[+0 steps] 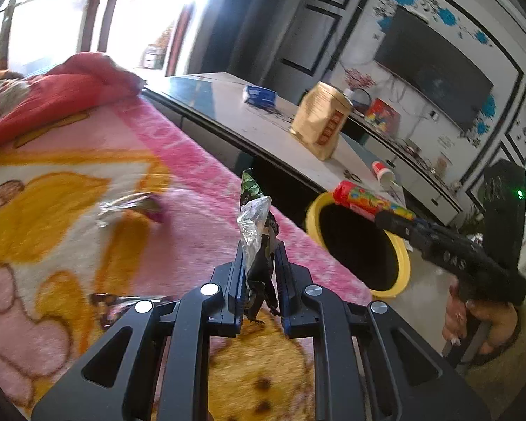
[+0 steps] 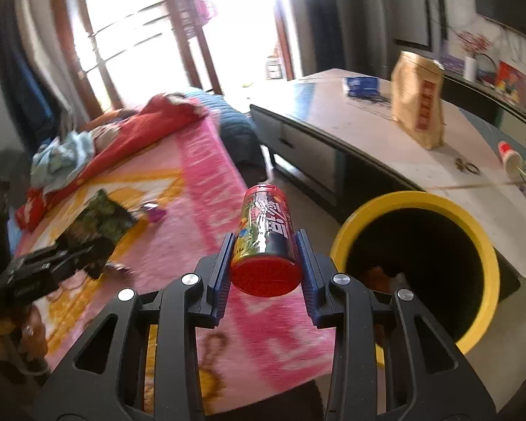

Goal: Collect trash
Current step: 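Carry the green packet and red candy tube with both tools over the bin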

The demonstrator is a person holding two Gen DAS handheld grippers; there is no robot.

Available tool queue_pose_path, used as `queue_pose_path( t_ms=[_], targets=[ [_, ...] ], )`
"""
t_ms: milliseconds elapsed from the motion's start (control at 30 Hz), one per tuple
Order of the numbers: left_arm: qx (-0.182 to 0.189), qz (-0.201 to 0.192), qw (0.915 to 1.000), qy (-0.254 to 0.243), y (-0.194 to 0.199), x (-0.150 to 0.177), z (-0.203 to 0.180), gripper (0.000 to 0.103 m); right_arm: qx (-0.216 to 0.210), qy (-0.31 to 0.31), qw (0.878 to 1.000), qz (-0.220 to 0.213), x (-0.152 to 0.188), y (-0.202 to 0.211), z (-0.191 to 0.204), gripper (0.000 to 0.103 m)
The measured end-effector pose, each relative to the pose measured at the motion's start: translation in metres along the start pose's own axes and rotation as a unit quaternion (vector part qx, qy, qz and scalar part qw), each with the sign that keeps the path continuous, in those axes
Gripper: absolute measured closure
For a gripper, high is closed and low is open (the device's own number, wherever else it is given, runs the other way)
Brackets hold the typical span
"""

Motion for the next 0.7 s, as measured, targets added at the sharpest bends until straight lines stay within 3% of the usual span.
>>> queue_pose_path(
  t_ms=[700],
  targets=[
    [0.073, 0.049, 0.9924, -0.086, -0.075, 0.007, -0.108, 0.088, 0.098, -0.124, 0.987, 0.003, 0.011, 0.013, -0.134, 0.075]
  ],
)
Point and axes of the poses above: each gripper's, at about its wrist camera, not at the fingertips, and y roughly against the way its jaws point, z to its left, x to its underside, the point moved 6 cm from there along -y, roughly the way its jaws point, and after that the axes turned 8 degrees about -z, right-handed, at the moved point
